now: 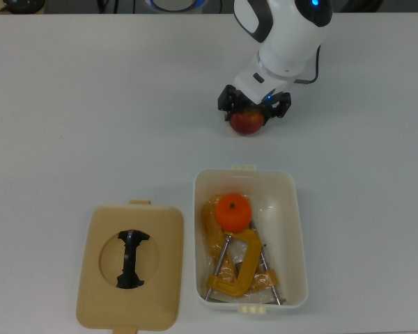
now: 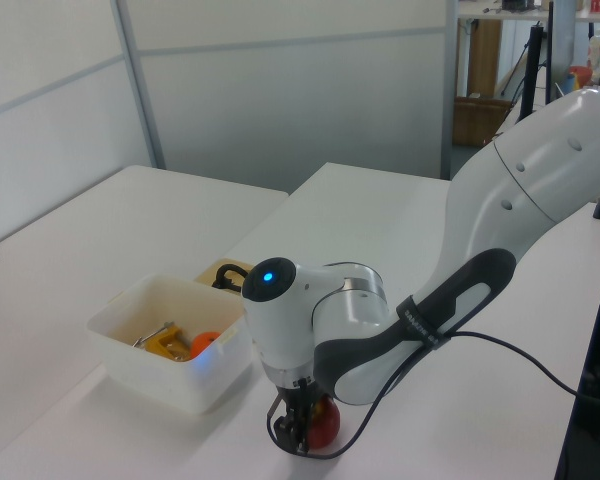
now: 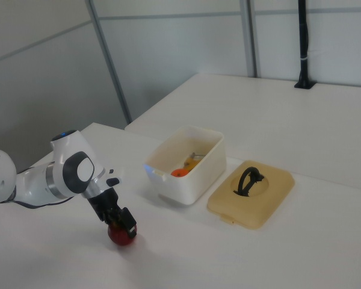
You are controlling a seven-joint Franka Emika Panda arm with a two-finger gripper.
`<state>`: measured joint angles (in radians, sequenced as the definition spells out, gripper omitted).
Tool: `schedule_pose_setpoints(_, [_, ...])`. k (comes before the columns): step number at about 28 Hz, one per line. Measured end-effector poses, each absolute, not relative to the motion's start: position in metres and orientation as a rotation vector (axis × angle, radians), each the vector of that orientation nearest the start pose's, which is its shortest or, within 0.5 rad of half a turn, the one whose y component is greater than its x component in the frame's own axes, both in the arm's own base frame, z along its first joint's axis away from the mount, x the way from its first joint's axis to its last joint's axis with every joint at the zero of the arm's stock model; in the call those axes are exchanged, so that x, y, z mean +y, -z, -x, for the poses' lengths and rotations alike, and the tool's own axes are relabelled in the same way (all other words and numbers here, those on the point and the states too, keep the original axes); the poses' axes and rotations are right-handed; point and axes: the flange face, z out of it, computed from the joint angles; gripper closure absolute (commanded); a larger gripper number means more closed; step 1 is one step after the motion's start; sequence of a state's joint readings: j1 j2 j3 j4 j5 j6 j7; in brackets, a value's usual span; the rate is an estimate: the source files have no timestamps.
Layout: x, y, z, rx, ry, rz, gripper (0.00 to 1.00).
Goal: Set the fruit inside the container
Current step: 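Move the gripper to the red apple and grasp it, then lift the red apple and carry it over the container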
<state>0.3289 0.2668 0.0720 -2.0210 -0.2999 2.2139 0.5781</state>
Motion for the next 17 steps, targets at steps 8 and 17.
schedule_pose_setpoints(8, [0.222, -0.325, -0.552, 0.073, 0.143, 3.339, 1.0])
schedule_pose_setpoints(17, [0.203, -0.435, -0.593, 0.242, 0.466, 3.216, 1.0])
